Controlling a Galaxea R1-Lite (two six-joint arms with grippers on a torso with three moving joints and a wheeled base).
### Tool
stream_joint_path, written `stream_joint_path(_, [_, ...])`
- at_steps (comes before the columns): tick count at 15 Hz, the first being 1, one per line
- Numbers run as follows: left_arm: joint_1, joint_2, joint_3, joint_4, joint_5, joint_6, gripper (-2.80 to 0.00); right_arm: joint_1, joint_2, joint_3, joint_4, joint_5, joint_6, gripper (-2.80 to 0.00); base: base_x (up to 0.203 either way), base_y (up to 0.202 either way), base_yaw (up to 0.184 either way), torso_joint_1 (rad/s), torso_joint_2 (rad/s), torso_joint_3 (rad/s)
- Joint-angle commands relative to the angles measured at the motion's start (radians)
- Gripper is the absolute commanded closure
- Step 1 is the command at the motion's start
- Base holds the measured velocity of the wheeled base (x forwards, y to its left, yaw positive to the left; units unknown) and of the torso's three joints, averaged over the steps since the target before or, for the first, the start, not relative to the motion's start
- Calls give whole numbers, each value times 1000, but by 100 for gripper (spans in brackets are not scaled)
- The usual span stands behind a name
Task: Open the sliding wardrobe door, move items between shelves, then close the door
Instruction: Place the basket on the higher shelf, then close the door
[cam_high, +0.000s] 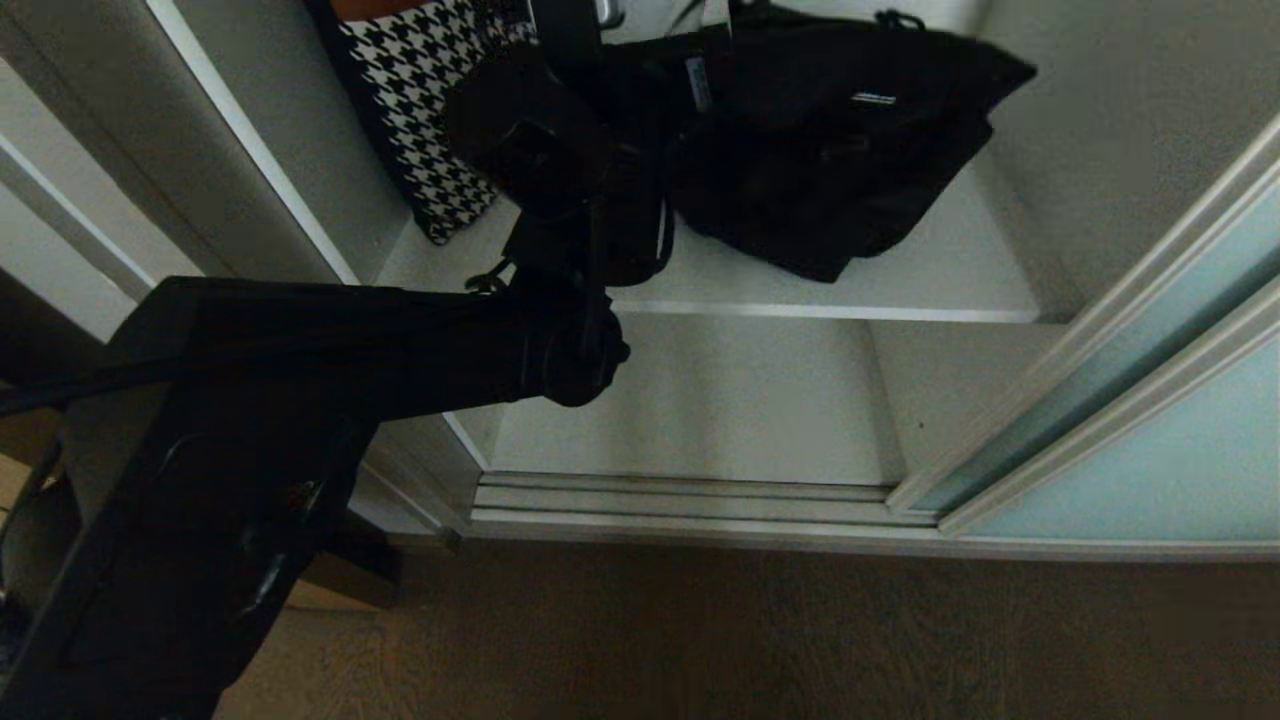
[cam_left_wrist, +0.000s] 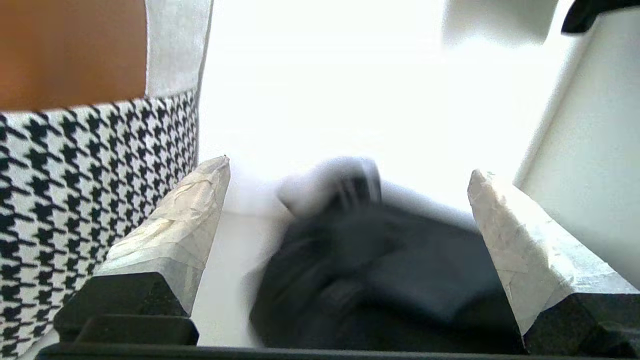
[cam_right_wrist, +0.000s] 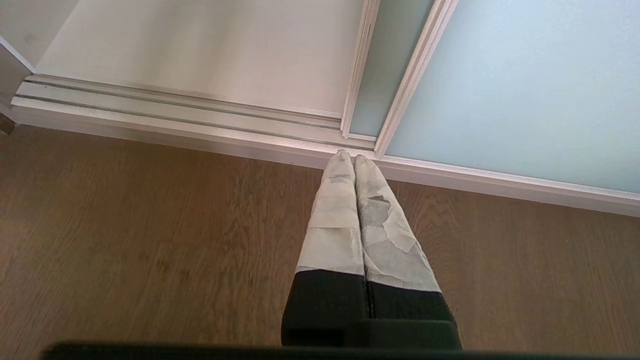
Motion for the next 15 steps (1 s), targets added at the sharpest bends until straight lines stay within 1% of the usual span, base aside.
stream_joint_path(1, [3, -33, 1, -5, 11, 0, -280, 0, 0, 0, 0, 1, -1, 0, 0, 0, 0, 0, 0, 0])
stream_joint_path(3, [27, -105, 1, 26, 25, 7, -280, 0, 0, 1, 0, 1, -1, 0, 0, 0, 0, 0, 0, 0])
stream_joint_path(4, [46, -150, 1, 78, 27, 7, -280, 0, 0, 0, 0, 1, -1, 0, 0, 0, 0, 0, 0, 0])
stream_joint_path(5, [72, -199, 1, 159, 27, 6, -280, 0, 0, 1, 0, 1, -1, 0, 0, 0, 0, 0, 0, 0])
stream_joint_path(7, [126, -294, 9, 357, 28, -7, -280, 0, 0, 0, 0, 1, -1, 0, 0, 0, 0, 0, 0, 0])
stream_joint_path(8, [160, -344, 17, 469, 29, -23, -280, 0, 0, 0, 0, 1, -1, 0, 0, 0, 0, 0, 0, 0])
stream_joint_path(10, [218, -445, 23, 660, 27, -58, -280, 0, 0, 2, 0, 1, -1, 0, 0, 0, 0, 0, 0, 0])
stream_joint_path(11, [254, -501, 25, 749, 24, -66, -280, 0, 0, 1, 0, 1, -1, 0, 0, 0, 0, 0, 0, 0])
stream_joint_path(13, [298, -608, 39, 872, 11, -71, -280, 0, 0, 0, 0, 1, -1, 0, 0, 0, 0, 0, 0, 0])
stream_joint_path(15, [326, -739, 109, 983, -20, -71, -280, -1, 0, 0, 0, 1, -1, 0, 0, 0, 0, 0, 0, 0])
